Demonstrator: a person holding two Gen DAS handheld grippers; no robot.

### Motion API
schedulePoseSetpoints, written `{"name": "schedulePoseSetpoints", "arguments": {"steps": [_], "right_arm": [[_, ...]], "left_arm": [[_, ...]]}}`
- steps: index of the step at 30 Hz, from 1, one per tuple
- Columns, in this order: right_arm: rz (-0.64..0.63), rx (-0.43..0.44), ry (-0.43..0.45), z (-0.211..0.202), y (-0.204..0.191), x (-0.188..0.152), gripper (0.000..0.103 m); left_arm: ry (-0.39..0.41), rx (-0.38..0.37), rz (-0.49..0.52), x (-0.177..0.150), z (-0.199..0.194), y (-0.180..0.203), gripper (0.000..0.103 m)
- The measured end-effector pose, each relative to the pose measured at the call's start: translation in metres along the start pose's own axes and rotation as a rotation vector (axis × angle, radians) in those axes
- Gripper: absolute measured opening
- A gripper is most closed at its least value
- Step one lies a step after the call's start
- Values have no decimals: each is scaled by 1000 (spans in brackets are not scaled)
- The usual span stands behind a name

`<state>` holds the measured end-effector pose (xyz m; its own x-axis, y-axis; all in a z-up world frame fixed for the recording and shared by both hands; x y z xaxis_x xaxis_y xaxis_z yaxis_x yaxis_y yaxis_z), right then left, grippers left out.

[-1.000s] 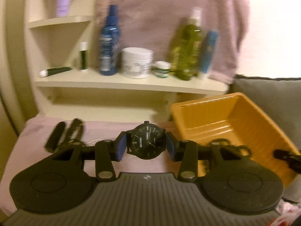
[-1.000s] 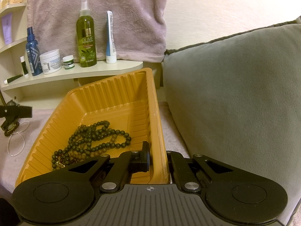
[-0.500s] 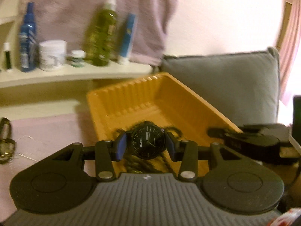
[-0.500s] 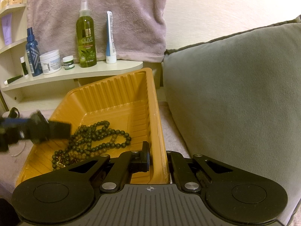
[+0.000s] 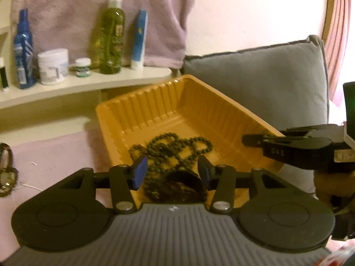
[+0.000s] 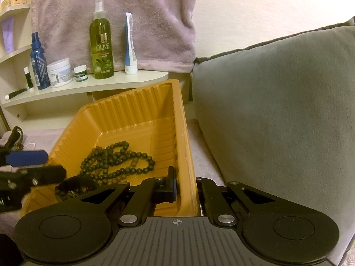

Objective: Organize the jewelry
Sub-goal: 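Lower the black watch into the tray and open the left gripper, then move the left gripper to the black strap watch and grasp it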

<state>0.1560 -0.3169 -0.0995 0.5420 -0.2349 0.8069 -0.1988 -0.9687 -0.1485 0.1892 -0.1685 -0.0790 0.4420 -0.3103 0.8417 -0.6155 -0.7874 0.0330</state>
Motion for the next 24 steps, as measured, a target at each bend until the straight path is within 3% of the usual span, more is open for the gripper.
{"name": "schedulePoseSetpoints", "arguments": {"steps": [8, 16, 24], "right_arm": [[-1, 0, 0, -1, -1, 0, 3], [-3, -1, 0, -1, -1, 0, 3], [-7, -4, -1, 1, -1, -1, 3]], "left_arm": [[27, 145, -69, -7, -19, -43, 45], [-11, 315, -156, -39, -41, -110, 45], [-63, 451, -180, -69, -54, -158, 44]]}}
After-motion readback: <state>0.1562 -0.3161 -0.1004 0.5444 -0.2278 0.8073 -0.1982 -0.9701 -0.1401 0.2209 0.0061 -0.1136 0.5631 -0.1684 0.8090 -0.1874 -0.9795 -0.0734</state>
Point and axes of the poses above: each gripper's, at about its wrist camera, not at the fingertips, and z roughly the way its jaws point, y to its right, x to its top, the point moved 10 cm from there along z, roughly the way its jaws point, and after that the axes turned 8 degrees about z, right-handed, at the moved point
